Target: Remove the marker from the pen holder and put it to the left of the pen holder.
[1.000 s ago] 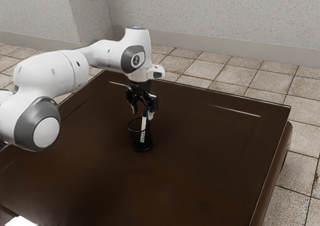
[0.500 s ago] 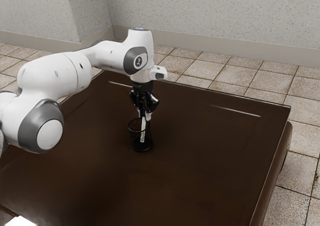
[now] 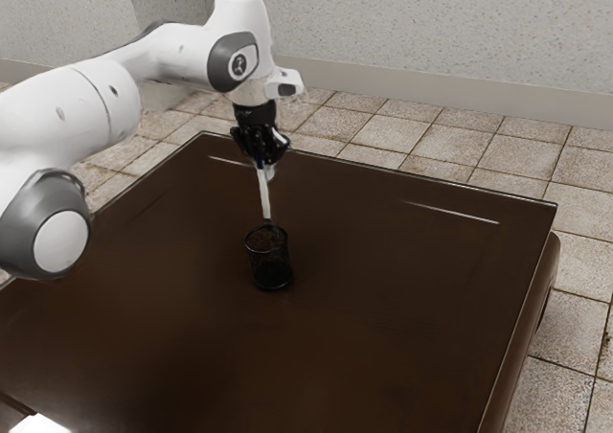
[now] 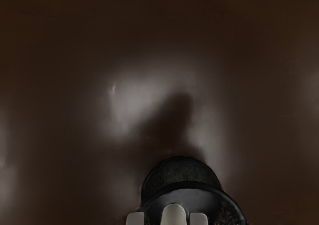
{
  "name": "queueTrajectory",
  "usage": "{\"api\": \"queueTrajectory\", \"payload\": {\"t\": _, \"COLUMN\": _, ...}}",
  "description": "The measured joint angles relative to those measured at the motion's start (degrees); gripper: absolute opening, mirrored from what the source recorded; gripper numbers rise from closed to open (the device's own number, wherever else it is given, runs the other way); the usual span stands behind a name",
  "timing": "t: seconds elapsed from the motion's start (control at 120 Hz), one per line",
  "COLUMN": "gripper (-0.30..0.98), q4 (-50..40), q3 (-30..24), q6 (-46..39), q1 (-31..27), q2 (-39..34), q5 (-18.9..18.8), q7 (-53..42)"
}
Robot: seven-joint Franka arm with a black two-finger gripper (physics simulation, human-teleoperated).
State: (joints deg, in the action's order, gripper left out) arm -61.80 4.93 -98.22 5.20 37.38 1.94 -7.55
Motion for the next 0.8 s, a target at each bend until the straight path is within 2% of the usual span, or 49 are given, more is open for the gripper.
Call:
{"api": "queueTrajectory", "payload": {"t": 0.117, "gripper": -0.08, "q4": 0.3, "q3": 2.48, "q6": 0.05, "q1": -2.25, "q2": -3.07, "q5": -0.4, "q7": -0.06}}
{"api": "queueTrajectory", "payload": {"t": 0.333, "gripper": -0.07, "q4": -1.23, "q3": 2.94, "q6": -3.07, "q1": -7.83, "q2": -0.02, "q5": -0.63, "q7": -1.41}}
{"api": "queueTrajectory", "payload": {"t": 0.5, "gripper": -0.07, "q4": -1.19, "q3": 2.46, "q6": 5.51, "q1": -8.02, "q2": 1.5, "q5": -0.45, "q7": -2.29}}
{"api": "queueTrajectory", "payload": {"t": 0.65, "gripper": -0.07, "q4": -1.2, "q3": 2.51, "q6": 14.19, "q1": -8.06, "q2": 4.86, "q5": -2.83, "q7": -2.96}}
{"api": "queueTrajectory", "payload": {"t": 0.8, "gripper": -0.07, "q4": -1.17, "q3": 2.17, "q6": 18.86, "q1": -7.55, "q2": 7.42, "q5": -3.54, "q7": -3.35}}
